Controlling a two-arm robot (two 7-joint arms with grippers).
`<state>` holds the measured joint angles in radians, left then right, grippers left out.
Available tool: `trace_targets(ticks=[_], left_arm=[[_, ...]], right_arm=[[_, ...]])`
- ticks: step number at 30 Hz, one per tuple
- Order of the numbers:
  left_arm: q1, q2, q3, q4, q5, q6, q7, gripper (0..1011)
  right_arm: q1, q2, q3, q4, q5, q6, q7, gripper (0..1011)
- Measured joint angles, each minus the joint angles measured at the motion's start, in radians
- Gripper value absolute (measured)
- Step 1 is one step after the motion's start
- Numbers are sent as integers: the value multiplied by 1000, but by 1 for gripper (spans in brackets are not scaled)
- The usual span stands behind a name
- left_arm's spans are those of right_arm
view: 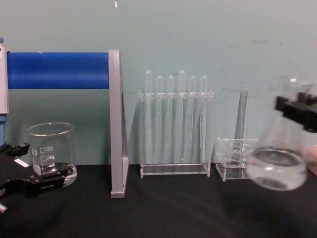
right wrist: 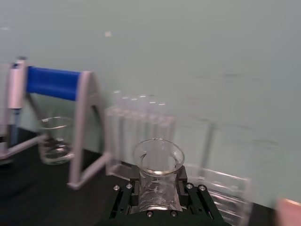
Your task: Grasp the erlenmeyer flask with one hand, shake it three times, then place it back.
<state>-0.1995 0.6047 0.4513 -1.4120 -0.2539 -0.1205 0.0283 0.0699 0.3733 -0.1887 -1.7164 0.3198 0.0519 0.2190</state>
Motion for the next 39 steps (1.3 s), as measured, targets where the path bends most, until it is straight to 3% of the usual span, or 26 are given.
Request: trace_targets(ticks=[4,7,16,23,29,33,35,36,38,39], left_arm=[[0,0,0,0,0,0,0,1001],[0,0,0,0,0,0,0,1001],[0,0,0,0,0,0,0,1001],[0,0,0,0,0,0,0,1001],[0,0,0,0,0,0,0,1001],[0,0,0,0,0,0,0,1001],[0,0,0,0,0,0,0,1001],[0,0,0,0,0,0,0,1001],[0,0,0,0,0,0,0,1001],[0,0,0,0,0,0,0,1001]], right_arm=[[35,-14,-45,24,-3,2,58,452],[74,-24,-102,55,-4,2,122,452],[153,-40,-223,111,16,-10,241,452],[184,-44,-264,134,32,-18,267,452],[189,-36,-264,139,43,-23,251,452],[181,-27,-235,139,48,-27,212,452],[167,-17,-202,134,50,-28,174,452],[167,-17,-202,134,50,-28,174,452],[144,-7,-160,121,50,-28,127,452],[144,-7,-160,121,50,-28,127,452]])
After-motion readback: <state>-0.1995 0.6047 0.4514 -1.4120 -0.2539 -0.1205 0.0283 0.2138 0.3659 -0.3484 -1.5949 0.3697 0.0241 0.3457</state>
